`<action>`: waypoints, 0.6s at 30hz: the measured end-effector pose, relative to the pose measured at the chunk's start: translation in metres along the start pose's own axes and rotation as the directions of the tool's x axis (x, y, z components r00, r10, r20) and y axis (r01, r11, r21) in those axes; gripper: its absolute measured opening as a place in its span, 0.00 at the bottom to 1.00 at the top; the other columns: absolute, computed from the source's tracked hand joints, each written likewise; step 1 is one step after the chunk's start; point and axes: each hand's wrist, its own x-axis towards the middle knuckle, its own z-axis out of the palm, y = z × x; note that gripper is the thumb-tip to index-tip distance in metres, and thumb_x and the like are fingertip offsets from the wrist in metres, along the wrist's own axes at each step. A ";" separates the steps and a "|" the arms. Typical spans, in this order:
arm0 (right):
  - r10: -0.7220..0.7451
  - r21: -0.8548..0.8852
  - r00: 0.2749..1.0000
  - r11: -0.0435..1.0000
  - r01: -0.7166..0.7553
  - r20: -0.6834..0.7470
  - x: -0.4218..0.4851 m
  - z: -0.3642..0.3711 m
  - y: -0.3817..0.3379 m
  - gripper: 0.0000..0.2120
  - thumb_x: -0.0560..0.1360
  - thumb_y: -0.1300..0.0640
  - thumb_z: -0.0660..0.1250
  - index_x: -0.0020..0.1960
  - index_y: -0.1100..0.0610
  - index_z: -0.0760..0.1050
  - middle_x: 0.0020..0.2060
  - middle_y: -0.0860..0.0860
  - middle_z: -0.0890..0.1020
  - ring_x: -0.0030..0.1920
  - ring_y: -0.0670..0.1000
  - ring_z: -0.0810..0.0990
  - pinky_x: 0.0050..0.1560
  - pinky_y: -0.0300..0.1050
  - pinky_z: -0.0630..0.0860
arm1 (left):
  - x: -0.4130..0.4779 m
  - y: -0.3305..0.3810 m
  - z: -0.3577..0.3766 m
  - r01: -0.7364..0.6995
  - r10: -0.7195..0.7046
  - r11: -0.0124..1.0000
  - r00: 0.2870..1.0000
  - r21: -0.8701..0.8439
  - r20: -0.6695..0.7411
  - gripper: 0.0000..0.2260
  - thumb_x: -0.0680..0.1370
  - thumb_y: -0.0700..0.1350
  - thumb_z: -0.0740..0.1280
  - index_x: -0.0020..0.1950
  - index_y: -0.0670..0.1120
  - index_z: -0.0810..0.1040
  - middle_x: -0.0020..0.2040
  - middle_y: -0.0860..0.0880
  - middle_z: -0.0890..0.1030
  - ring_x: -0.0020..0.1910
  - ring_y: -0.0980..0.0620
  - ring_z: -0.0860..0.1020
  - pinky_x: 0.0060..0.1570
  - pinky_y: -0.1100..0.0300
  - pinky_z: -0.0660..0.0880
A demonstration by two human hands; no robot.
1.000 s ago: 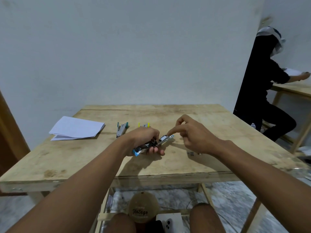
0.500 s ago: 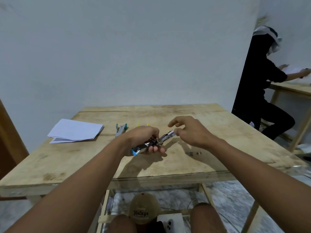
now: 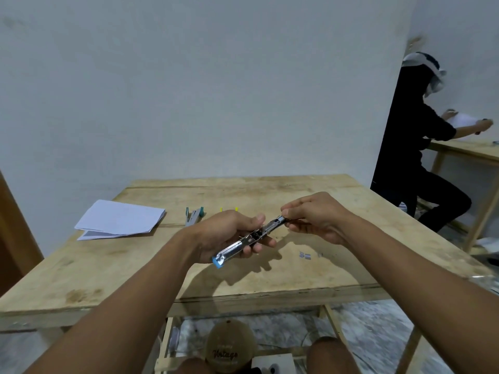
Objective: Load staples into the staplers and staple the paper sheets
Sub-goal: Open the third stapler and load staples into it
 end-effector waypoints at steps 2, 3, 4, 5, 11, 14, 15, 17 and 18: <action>0.002 0.016 1.000 1.000 -0.002 -0.004 0.000 -0.002 -0.001 0.05 0.72 0.72 0.69 0.48 0.70 0.80 0.38 0.61 0.81 0.34 0.53 0.80 0.36 0.40 0.80 | -0.001 -0.001 -0.001 -0.036 0.036 0.999 0.999 -0.019 0.021 0.15 0.81 0.47 0.61 0.58 0.35 0.76 0.55 0.36 0.81 0.35 0.53 0.77 0.30 0.66 0.76; 0.000 0.019 1.000 1.000 0.000 -0.005 0.000 -0.003 -0.001 0.05 0.72 0.72 0.70 0.47 0.69 0.80 0.38 0.61 0.81 0.34 0.53 0.80 0.37 0.40 0.80 | -0.001 -0.002 0.000 -0.049 0.049 0.999 0.998 -0.014 0.029 0.16 0.80 0.47 0.62 0.57 0.35 0.76 0.55 0.35 0.81 0.35 0.53 0.77 0.30 0.66 0.76; -0.002 0.021 1.000 1.000 0.002 -0.005 -0.001 -0.003 -0.001 0.05 0.72 0.72 0.70 0.47 0.69 0.80 0.38 0.61 0.82 0.35 0.53 0.80 0.38 0.41 0.81 | -0.001 -0.003 0.001 -0.058 0.058 0.998 0.998 0.007 0.021 0.17 0.78 0.49 0.64 0.56 0.35 0.77 0.55 0.35 0.82 0.36 0.53 0.77 0.31 0.66 0.76; -0.004 0.026 1.000 1.000 0.004 -0.003 -0.001 -0.003 -0.001 0.05 0.72 0.72 0.70 0.47 0.69 0.80 0.38 0.61 0.82 0.35 0.54 0.80 0.38 0.41 0.81 | 0.000 -0.004 0.002 -0.066 0.066 0.997 0.998 0.044 -0.005 0.19 0.75 0.51 0.66 0.55 0.35 0.78 0.53 0.36 0.83 0.35 0.53 0.77 0.31 0.66 0.76; -0.019 0.071 1.000 0.997 0.019 -0.002 -0.004 -0.003 0.001 0.06 0.72 0.71 0.70 0.49 0.70 0.80 0.38 0.61 0.82 0.34 0.53 0.80 0.36 0.40 0.81 | 0.005 -0.006 0.015 -0.136 0.200 0.927 0.967 0.349 -0.157 0.28 0.78 0.58 0.61 0.55 0.31 0.78 0.33 0.47 0.81 0.28 0.56 0.77 0.27 0.66 0.73; -0.020 0.077 1.000 0.997 0.021 -0.019 -0.005 -0.005 -0.001 0.04 0.72 0.71 0.70 0.47 0.70 0.80 0.36 0.60 0.81 0.33 0.52 0.79 0.36 0.40 0.81 | 0.001 -0.009 0.019 -0.225 0.284 0.921 0.947 0.318 -0.152 0.20 0.80 0.54 0.61 0.57 0.37 0.78 0.39 0.41 0.83 0.31 0.53 0.79 0.28 0.65 0.74; -0.019 0.074 0.999 0.997 0.021 -0.025 -0.005 -0.005 -0.002 0.04 0.72 0.71 0.70 0.46 0.69 0.80 0.36 0.60 0.81 0.33 0.52 0.79 0.36 0.40 0.81 | 0.001 -0.010 0.019 -0.265 0.315 0.923 0.937 0.281 -0.150 0.15 0.81 0.50 0.62 0.59 0.40 0.78 0.42 0.39 0.83 0.33 0.50 0.81 0.30 0.64 0.76; -0.017 0.068 0.999 0.997 0.019 -0.032 -0.004 -0.006 -0.002 0.04 0.72 0.72 0.70 0.47 0.69 0.80 0.36 0.60 0.81 0.32 0.52 0.79 0.36 0.39 0.81 | 0.000 -0.012 0.020 -0.315 0.356 0.921 0.920 0.230 -0.166 0.10 0.81 0.44 0.63 0.58 0.40 0.78 0.46 0.36 0.82 0.37 0.46 0.83 0.33 0.61 0.80; -0.017 0.066 0.999 0.998 0.019 -0.032 -0.004 -0.006 -0.002 0.04 0.72 0.72 0.70 0.47 0.70 0.80 0.36 0.60 0.81 0.33 0.52 0.79 0.35 0.39 0.81 | 0.000 -0.011 0.020 -0.318 0.362 0.919 0.915 0.233 -0.178 0.08 0.81 0.41 0.63 0.56 0.38 0.77 0.46 0.36 0.81 0.38 0.45 0.83 0.35 0.60 0.81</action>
